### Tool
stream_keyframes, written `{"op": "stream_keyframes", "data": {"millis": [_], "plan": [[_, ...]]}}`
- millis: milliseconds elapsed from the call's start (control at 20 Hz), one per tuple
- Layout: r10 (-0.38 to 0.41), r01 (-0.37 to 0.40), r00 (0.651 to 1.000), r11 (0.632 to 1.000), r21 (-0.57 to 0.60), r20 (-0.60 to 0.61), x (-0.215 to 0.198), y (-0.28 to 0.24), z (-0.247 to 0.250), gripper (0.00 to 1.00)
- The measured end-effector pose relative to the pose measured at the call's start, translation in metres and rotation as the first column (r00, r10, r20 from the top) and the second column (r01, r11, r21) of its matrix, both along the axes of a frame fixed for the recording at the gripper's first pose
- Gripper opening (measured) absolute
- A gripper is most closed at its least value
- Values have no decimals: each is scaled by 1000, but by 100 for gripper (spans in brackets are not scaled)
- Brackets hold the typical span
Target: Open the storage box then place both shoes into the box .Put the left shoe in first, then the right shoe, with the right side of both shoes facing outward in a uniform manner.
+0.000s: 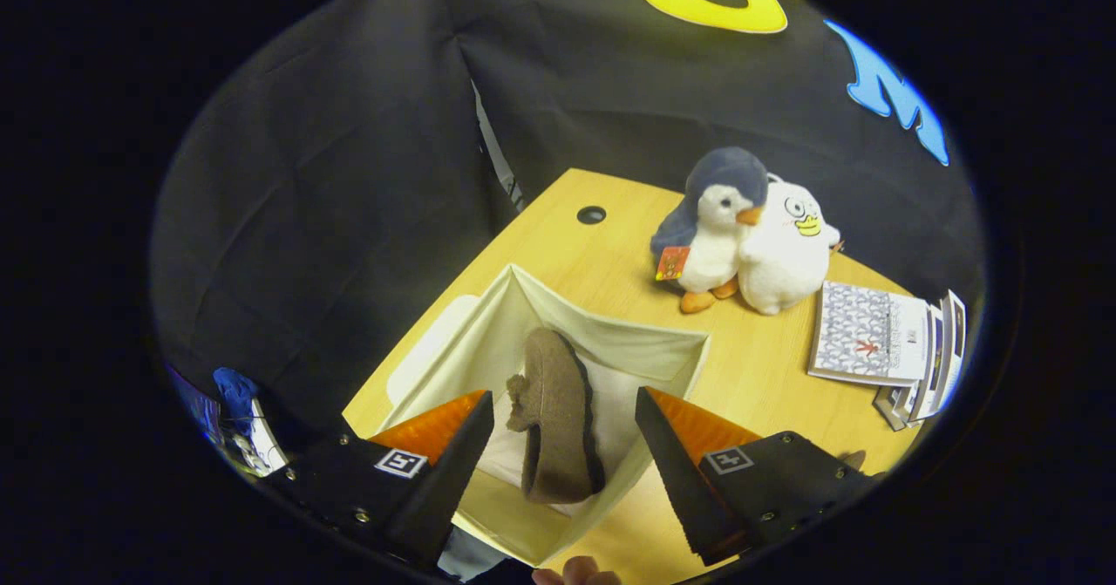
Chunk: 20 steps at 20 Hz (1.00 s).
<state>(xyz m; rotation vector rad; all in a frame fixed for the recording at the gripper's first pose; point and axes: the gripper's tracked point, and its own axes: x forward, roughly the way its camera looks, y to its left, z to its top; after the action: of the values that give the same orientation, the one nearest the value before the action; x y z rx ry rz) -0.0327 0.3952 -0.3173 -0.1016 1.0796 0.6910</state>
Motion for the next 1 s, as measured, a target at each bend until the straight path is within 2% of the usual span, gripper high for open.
{"op": "stream_keyframes", "data": {"millis": [400,800,1000], "plan": [[-108,102,992,990,100,59,30,-57,70,99],[-235,226,965,970,91,113,40,-166,77,100],[-311,302,945,948,99,99,36,-219,70,100]]}}
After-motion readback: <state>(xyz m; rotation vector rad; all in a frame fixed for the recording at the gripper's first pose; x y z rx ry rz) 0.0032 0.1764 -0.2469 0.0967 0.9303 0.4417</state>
